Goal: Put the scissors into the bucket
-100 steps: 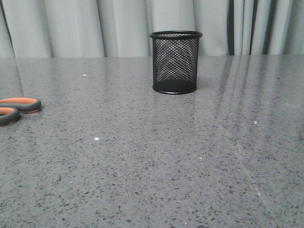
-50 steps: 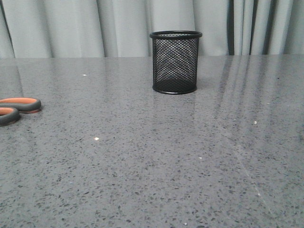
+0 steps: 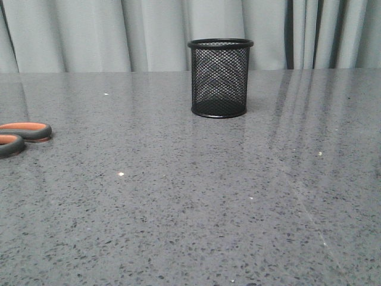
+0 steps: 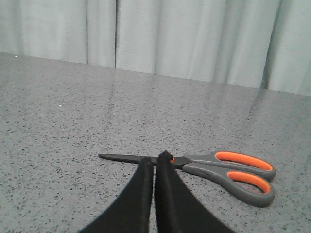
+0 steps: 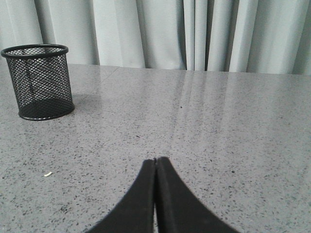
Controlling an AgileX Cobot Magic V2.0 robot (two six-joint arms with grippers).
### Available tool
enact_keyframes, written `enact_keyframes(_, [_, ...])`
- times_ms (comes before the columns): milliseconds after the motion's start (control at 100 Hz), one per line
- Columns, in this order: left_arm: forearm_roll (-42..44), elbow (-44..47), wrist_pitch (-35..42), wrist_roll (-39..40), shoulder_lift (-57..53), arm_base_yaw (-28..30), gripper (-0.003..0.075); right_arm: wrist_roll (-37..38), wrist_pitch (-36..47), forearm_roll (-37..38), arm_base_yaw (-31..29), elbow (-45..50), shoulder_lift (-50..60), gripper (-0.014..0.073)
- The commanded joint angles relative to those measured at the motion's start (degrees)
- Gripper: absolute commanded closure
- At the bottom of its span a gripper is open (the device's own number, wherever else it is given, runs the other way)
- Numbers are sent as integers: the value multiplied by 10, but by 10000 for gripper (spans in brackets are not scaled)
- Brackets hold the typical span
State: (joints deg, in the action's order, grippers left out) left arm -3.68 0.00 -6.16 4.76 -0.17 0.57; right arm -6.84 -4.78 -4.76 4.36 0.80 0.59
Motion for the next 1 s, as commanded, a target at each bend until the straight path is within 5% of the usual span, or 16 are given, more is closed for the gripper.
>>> enact_keyframes(0, [-22, 23, 44, 6, -15, 1, 740, -1, 56, -32, -3, 3, 13, 659])
enact_keyframes(260, [-263, 19, 62, 6, -15, 1, 740, -1, 108, -271, -3, -5, 13, 659])
enact_keyframes(480, [-255, -56, -29, 1, -11, 1, 740, -1, 11, -247, -3, -92, -17, 644])
enact_keyframes(710, [-124, -232, -147, -1, 86, 1, 740, -1, -131, -178, -3, -265, -181, 644])
enact_keyframes(990, [-107, -452, -345, -132, 282, 1, 740, -1, -262, -139, -3, -453, -385, 645])
